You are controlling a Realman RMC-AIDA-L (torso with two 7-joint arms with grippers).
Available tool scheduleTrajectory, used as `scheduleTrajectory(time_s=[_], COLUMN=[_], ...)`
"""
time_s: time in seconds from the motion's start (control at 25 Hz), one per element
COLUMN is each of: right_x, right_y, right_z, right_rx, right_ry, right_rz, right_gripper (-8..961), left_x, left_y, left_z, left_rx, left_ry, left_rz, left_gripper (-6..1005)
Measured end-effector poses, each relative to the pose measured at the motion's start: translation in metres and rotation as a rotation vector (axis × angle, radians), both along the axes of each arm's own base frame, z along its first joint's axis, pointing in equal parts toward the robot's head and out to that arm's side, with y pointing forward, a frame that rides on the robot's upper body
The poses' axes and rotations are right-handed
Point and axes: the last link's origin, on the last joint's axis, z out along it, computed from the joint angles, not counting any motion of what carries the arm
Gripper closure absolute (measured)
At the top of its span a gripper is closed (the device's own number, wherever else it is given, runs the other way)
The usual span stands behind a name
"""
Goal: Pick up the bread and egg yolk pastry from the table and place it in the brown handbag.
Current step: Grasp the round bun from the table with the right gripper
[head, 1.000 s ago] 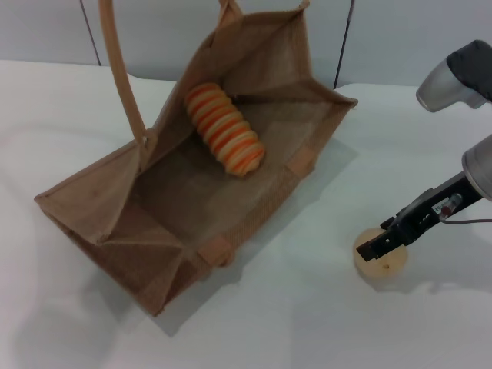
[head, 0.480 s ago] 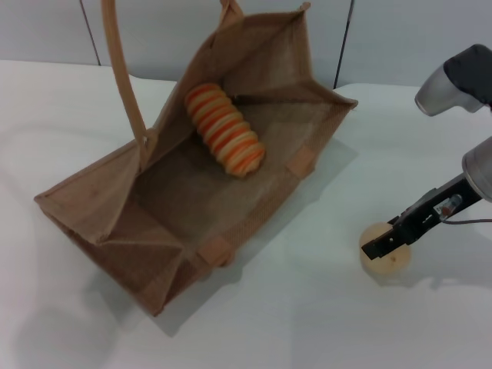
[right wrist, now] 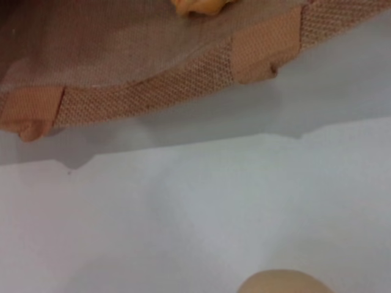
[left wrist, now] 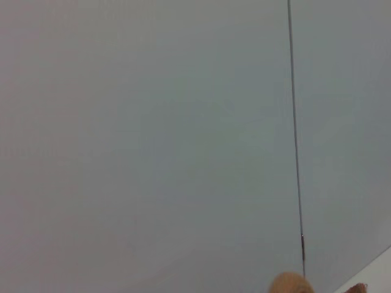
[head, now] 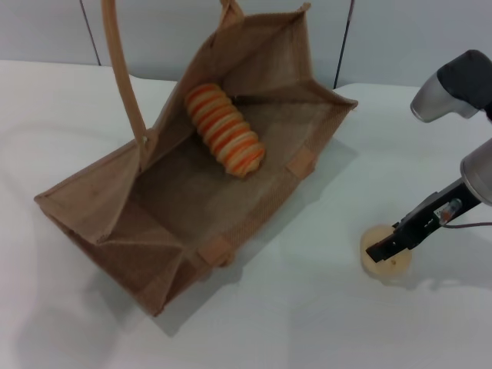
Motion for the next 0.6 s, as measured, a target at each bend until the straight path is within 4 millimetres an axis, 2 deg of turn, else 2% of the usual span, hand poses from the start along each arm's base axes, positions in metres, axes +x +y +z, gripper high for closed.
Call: scheduleTrajectory(time_s=[0.6], right_x=[-0.0003], right_y=[0.0008], right_z=[-0.0044], right_rx=[0.001], right_ry=[-0.012], right_rz=[0.020], right_gripper=[401], left_x=[-0.0016], left_y=[0.0013], left_z=[-0.0013], left_rx=[-0.007], left_ry=[-0.003], left_rz=[0.007], left_gripper=[886])
